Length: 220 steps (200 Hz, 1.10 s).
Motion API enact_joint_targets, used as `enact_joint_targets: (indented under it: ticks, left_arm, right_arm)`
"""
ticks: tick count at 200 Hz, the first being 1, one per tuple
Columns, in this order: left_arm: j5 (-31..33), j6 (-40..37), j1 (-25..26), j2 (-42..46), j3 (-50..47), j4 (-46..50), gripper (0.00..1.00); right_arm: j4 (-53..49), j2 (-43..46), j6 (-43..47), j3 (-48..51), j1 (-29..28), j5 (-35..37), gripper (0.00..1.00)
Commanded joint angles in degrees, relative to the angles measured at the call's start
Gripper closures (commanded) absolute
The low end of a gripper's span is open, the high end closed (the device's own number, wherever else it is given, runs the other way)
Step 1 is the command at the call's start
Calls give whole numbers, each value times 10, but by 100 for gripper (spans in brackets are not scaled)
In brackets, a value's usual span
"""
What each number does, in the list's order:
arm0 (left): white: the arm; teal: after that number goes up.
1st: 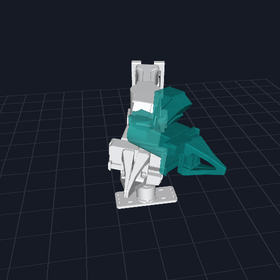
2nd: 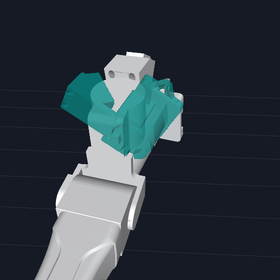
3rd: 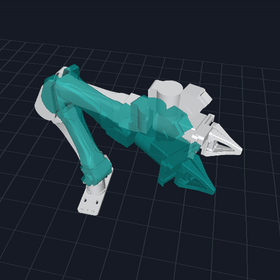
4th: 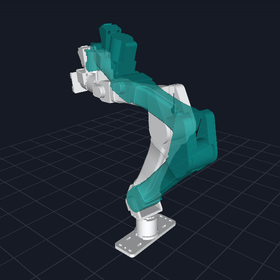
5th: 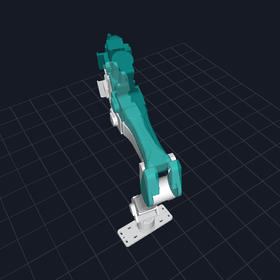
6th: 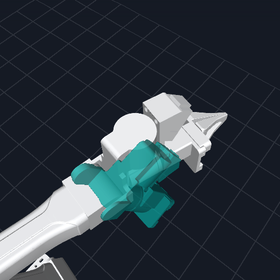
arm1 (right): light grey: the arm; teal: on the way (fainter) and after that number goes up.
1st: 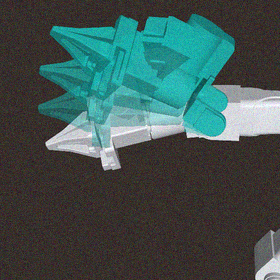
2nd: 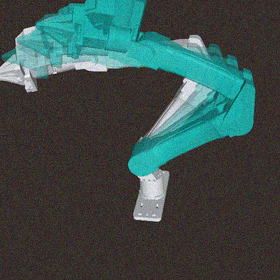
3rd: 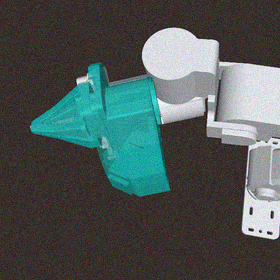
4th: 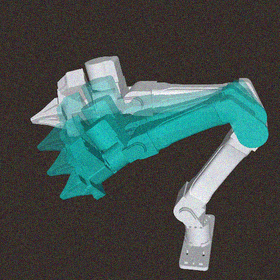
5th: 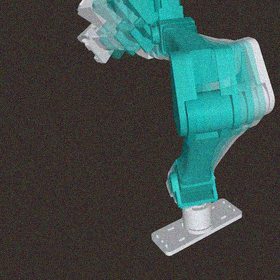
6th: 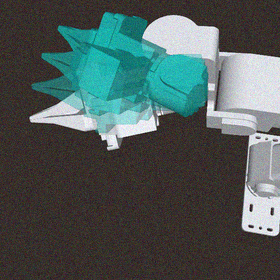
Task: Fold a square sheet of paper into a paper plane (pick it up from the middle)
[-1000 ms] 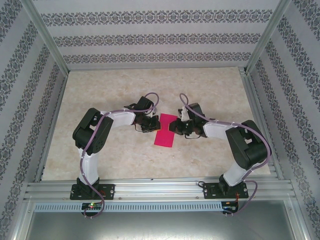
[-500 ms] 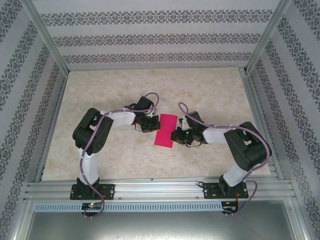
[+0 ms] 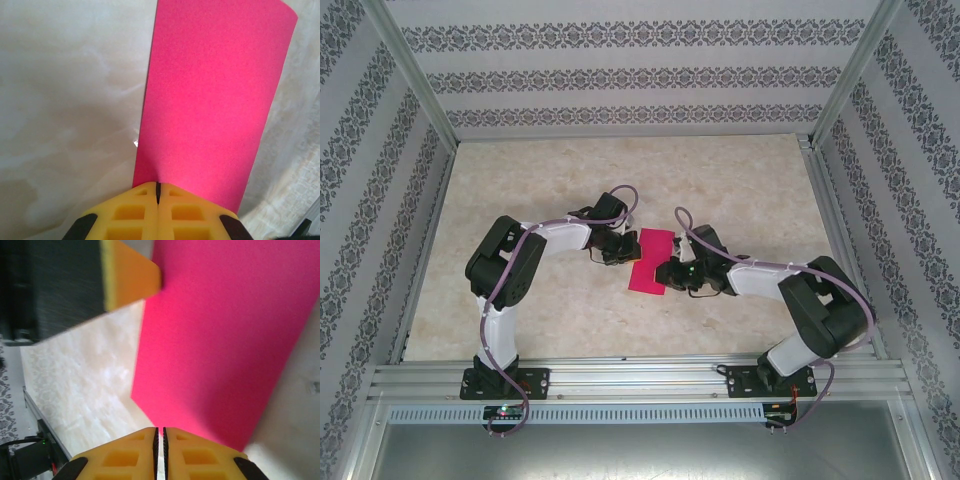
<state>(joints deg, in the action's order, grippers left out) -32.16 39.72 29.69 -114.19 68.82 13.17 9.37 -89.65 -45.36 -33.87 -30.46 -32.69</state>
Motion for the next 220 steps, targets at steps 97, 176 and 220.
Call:
enact_joint_targets:
  ticks: [97,176,220]
  left_arm:
    - [-6,-12,9,16,-13,45,100]
    - [79,6,-6,144,-79,14,74]
    - [-48,47,-41,107,-89,-90,55]
  right_arm:
    - [-73,-6,72,22,7,-2,85]
    - [-232,114,134,-69,39,88,62]
    - [-161,105,33,-51,48,118,52]
